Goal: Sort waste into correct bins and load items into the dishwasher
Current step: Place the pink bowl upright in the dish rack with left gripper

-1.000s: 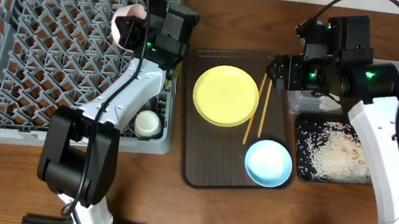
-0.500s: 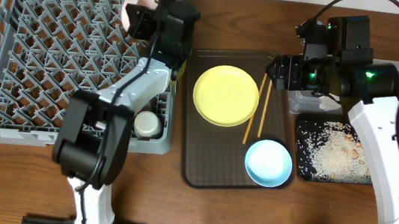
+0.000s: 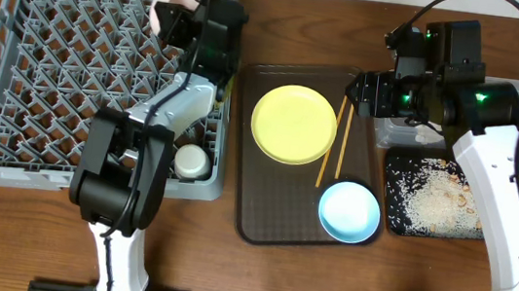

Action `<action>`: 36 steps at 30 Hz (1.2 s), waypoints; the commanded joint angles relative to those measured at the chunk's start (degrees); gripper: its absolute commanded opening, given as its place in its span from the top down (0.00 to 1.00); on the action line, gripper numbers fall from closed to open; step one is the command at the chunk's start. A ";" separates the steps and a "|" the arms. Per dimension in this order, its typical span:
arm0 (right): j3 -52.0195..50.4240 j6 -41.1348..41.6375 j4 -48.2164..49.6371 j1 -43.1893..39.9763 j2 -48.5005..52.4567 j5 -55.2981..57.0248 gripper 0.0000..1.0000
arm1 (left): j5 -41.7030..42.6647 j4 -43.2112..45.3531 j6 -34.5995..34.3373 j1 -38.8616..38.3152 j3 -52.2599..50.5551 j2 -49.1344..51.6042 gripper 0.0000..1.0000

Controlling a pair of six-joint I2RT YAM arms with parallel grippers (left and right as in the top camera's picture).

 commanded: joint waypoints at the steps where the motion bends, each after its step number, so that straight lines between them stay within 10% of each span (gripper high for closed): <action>1: 0.92 -0.42 -0.07 0.04 0.46 0.24 0.23 | 1.51 0.50 2.29 1.18 -0.07 0.09 0.93; 36: 0.92 -0.44 -0.55 0.04 0.46 0.22 0.15 | 3.02 -9.29 -2.64 -3.89 -0.24 2.45 0.89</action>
